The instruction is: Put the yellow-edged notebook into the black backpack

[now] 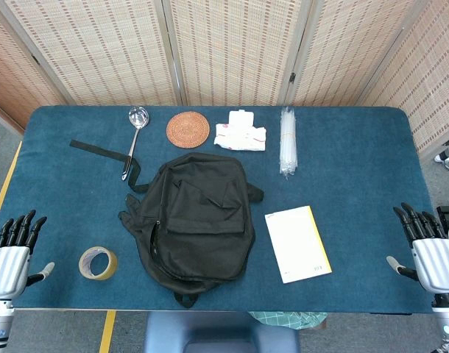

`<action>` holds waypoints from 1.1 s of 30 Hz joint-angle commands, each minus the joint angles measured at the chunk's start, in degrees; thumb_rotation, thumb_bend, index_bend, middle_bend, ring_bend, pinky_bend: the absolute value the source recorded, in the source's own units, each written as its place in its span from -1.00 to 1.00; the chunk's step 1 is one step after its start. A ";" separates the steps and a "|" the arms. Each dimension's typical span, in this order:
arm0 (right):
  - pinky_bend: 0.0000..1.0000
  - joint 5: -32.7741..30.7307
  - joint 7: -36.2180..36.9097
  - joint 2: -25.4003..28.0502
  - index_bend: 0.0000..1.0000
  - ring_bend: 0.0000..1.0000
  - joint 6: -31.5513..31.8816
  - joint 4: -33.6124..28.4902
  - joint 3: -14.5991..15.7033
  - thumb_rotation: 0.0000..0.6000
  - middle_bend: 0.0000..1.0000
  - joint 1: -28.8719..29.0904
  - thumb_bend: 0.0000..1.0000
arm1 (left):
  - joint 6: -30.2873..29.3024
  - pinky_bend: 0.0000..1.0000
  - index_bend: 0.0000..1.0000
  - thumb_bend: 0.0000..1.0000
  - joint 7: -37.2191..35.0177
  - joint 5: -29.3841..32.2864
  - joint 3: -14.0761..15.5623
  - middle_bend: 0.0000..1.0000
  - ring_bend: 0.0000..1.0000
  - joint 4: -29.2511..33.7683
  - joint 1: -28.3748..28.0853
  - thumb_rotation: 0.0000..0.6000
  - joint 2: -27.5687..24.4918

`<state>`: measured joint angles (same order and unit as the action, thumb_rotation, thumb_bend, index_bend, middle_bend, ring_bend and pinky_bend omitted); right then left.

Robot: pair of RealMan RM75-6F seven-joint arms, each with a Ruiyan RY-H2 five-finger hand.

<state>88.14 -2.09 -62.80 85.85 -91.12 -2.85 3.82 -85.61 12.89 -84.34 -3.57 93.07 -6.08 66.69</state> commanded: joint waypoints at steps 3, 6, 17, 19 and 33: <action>-0.78 0.50 0.62 -0.26 -1.00 -0.75 0.17 0.61 -0.14 1.00 -0.83 0.26 -0.60 | 0.56 -1.00 -0.75 -0.54 0.20 -0.10 0.07 -0.96 -0.89 -0.35 -0.39 1.00 0.46; -0.78 0.73 0.77 -0.29 -1.00 -0.75 -0.13 0.71 -0.03 1.00 -0.84 0.46 -0.60 | 0.56 -1.00 -0.75 -0.54 0.20 -0.09 0.10 -0.95 -0.89 -0.35 -0.40 1.00 0.41; -0.78 2.53 2.19 -0.17 -1.00 -0.72 0.35 1.19 0.83 1.00 -0.84 0.42 -0.60 | -0.36 -1.00 -0.73 -0.54 -1.22 -1.73 0.66 -0.94 -0.87 -0.28 -0.12 1.00 -0.18; -0.78 3.01 2.21 -0.12 -1.00 -0.72 0.02 1.29 1.15 1.00 -0.83 0.58 -0.60 | -0.28 -1.00 -0.73 -0.54 -1.36 -1.89 0.60 -0.93 -0.87 -0.06 -0.27 1.00 -0.39; -0.74 6.62 1.62 -5.70 -0.85 -0.62 -12.17 10.52 3.35 1.00 -0.72 8.18 -0.60 | 0.06 -1.00 -0.71 -0.54 -1.38 -3.05 1.03 -0.92 -0.87 0.61 -0.75 1.00 -0.36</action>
<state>94.32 -0.34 -66.89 75.51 -82.53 0.25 10.49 -85.55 11.51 -87.38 -2.55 93.68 -6.84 66.33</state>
